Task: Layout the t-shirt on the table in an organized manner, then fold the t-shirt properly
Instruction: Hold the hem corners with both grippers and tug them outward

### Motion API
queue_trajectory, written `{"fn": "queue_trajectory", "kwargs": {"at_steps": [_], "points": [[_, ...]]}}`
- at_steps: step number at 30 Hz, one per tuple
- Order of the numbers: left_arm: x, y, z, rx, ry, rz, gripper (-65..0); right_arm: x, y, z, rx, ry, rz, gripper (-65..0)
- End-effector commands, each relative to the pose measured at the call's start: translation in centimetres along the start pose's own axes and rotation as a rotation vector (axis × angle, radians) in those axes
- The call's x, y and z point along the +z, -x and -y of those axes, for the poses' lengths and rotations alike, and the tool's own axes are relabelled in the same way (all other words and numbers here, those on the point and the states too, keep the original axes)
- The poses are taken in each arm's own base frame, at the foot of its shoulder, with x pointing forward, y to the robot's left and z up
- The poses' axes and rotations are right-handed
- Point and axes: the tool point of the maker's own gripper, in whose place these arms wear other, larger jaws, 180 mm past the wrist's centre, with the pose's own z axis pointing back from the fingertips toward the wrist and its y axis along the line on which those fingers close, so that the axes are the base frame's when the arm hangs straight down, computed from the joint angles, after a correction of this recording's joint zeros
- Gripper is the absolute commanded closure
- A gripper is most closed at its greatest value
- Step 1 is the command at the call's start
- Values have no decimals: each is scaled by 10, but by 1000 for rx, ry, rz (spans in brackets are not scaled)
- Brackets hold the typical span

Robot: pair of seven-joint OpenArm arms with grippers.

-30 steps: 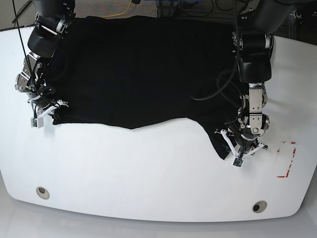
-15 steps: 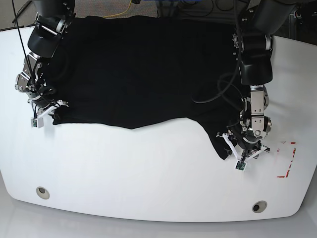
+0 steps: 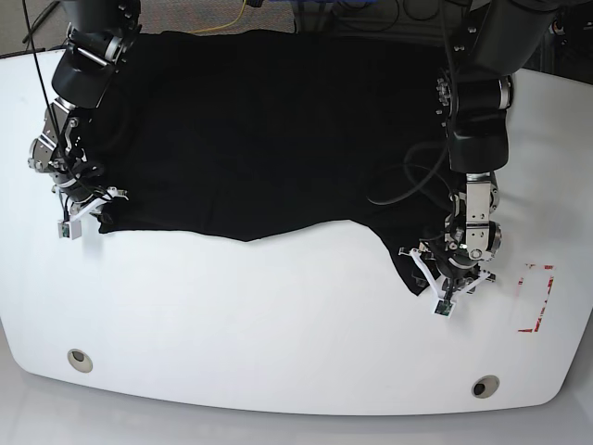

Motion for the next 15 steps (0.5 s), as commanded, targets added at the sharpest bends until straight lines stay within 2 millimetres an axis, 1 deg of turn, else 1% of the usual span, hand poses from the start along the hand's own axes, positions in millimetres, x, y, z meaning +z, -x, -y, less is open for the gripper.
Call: {"fn": "queue_trajectory", "kwargs": {"at_steps": [1, 3, 8, 13, 15], "points": [[1, -27, -9, 3, -18, 61, -283, 1, 16, 4, 36, 15, -94, -4], [1, -28, -10, 5, -16, 60, -283, 1, 16, 4, 36, 15, -94, -4], [-4, -18, -5, 14, 3, 30, -283, 1, 16, 4, 36, 15, -94, -4], [-5, -19, 7, 29, 65, 43, -284, 1, 16, 4, 36, 15, -94, -4], [-5, -19, 10, 26, 77, 44, -300, 1, 16, 4, 36, 15, -94, -4]]}}
